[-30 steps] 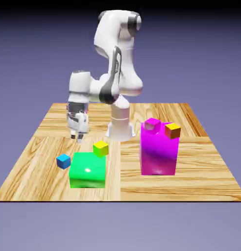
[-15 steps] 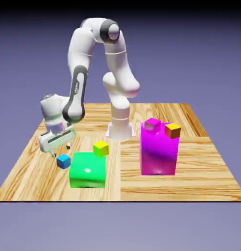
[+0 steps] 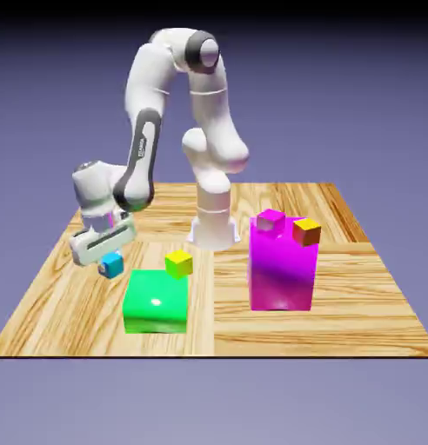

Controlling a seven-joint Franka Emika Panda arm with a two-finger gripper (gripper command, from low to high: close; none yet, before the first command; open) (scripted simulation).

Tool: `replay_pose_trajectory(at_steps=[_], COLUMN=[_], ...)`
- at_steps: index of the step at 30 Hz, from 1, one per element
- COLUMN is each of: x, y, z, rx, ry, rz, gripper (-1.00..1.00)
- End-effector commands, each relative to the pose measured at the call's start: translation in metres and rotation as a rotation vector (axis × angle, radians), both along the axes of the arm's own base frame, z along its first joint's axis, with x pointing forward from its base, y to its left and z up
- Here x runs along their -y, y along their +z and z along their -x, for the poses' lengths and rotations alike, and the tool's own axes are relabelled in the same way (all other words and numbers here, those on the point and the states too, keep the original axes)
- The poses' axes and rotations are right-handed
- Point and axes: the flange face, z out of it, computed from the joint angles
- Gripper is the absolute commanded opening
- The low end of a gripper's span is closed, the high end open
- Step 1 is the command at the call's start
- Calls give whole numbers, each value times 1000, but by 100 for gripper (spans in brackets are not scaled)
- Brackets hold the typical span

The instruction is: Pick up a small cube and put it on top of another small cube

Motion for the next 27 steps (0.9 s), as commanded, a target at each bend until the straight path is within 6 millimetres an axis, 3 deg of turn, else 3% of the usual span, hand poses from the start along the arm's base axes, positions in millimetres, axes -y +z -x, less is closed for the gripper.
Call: replay_pose_trajectory(at_steps=[1, 6, 10, 14, 19, 21, 25, 26, 27], x=[-8, -103, -188, -272, -368, -375, -382, -383, -383], y=[14, 80, 129, 173, 217, 220, 158, 151, 151], z=[-6, -49, -57, -41, 9, 14, 16, 17, 17], rx=[7, 30, 29, 14, -19, -22, -22, -22, -22], ry=[22, 261, 454, 645, 872, 888, 889, 888, 888], rz=[-7, -27, -27, -9, 41, 46, 45, 46, 46], gripper=[-100, -100, -100, -100, -100, -100, -100, -100, 100])
